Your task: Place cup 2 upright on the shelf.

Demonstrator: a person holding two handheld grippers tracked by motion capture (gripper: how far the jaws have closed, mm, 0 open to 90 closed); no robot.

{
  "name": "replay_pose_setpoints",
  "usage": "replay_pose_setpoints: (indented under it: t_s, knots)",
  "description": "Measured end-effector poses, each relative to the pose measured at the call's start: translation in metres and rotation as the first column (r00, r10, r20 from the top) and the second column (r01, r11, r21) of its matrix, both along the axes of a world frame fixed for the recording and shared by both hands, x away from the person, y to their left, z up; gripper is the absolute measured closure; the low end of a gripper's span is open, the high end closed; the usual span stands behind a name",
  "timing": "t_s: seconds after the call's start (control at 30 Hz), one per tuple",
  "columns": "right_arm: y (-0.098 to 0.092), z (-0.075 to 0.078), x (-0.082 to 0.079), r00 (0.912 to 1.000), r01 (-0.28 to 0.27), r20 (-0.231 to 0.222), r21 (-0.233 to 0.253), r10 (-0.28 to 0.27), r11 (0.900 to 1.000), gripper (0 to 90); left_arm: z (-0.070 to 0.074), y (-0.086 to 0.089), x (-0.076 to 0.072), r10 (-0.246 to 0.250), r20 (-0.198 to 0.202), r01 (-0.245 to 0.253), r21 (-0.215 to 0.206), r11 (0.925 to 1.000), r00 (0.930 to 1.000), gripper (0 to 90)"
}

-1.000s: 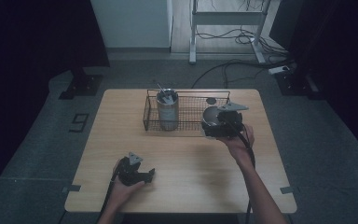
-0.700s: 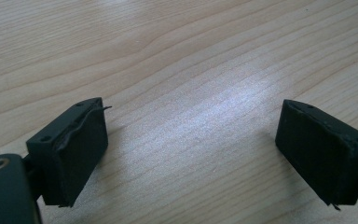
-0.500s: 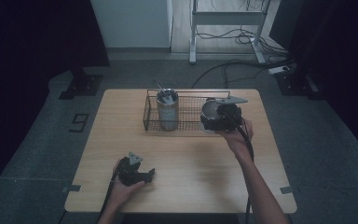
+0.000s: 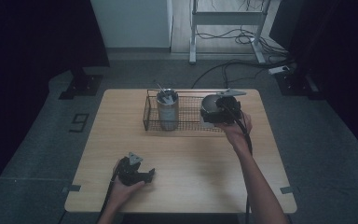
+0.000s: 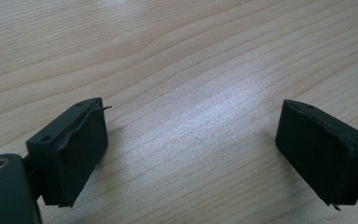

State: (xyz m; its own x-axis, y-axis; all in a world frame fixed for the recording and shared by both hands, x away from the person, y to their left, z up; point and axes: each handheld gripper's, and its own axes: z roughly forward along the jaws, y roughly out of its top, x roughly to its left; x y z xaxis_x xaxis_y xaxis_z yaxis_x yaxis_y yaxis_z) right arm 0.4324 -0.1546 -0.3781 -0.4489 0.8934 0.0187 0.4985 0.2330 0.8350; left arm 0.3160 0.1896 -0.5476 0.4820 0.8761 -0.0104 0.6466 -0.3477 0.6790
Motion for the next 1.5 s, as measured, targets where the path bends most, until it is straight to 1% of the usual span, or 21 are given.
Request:
replay_pose_setpoints:
  t_s: [0.13, 0.2, 0.37, 0.53, 0.67, 0.73, 0.9, 1.1, 1.3, 1.4, 1.5]
  knots:
    - [-0.001, -0.002, 0.006, 1.0000, -0.006, -0.004, 0.011, 0.006, 1.000, 6.5, 0.000, 0.001, 0.000, -0.002, -0.001, 0.002, -0.008, 1.0000, 1.0000, 9.1]
    - [-0.001, -0.003, 0.010, 1.0000, 0.004, -0.006, 0.009, -0.004, 1.000, 6.5, 0.000, 0.001, 0.000, -0.002, -0.001, 0.001, -0.010, 0.9999, 1.0000, 9.2]
    - [-0.001, -0.005, 0.018, 0.9999, 0.011, -0.013, 0.001, -0.011, 1.000, 6.5, 0.000, 0.001, 0.000, -0.003, -0.001, 0.003, -0.009, 1.0000, 1.0000, 9.2]
    - [-0.002, -0.004, 0.026, 0.9998, 0.010, -0.017, -0.010, -0.010, 1.000, 6.5, 0.000, 0.001, 0.000, -0.003, -0.001, 0.003, -0.012, 0.9999, 1.0000, 9.2]
    - [-0.001, -0.004, 0.030, 0.9998, 0.013, -0.016, -0.007, -0.013, 1.000, 6.5, 0.000, 0.001, 0.000, -0.003, -0.001, 0.003, -0.013, 0.9999, 1.0000, 9.2]
    - [0.000, -0.005, 0.033, 0.9998, 0.008, -0.020, -0.011, -0.009, 1.000, 6.5, 0.000, 0.001, 0.000, -0.003, -0.001, 0.003, -0.013, 0.9999, 1.0000, 9.2]
    - [0.001, -0.005, 0.038, 0.9998, -0.017, -0.015, -0.021, 0.017, 1.000, 6.5, 0.000, 0.001, 0.000, -0.004, -0.002, 0.004, -0.014, 0.9999, 1.0000, 9.2]
    - [0.004, -0.008, 0.045, 0.9994, -0.028, -0.019, -0.034, 0.028, 0.999, 6.5, 0.000, 0.002, 0.000, -0.006, -0.001, 0.006, -0.013, 0.9999, 1.0000, 9.2]
    - [0.006, -0.013, 0.054, 0.9994, -0.023, -0.027, -0.040, 0.022, 0.999, 6.4, 0.000, 0.002, 0.001, -0.009, -0.002, 0.009, -0.023, 0.9997, 1.0000, 9.2]
    - [0.005, -0.015, 0.058, 0.9994, -0.013, -0.033, -0.031, 0.012, 0.999, 6.5, 0.000, 0.002, 0.000, -0.008, -0.002, 0.008, -0.024, 0.9997, 1.0000, 9.2]
    - [0.004, -0.017, 0.063, 0.9992, -0.005, -0.041, -0.042, 0.004, 0.999, 6.5, 0.000, 0.002, 0.000, -0.008, -0.003, 0.008, -0.025, 0.9996, 1.0000, 9.2]
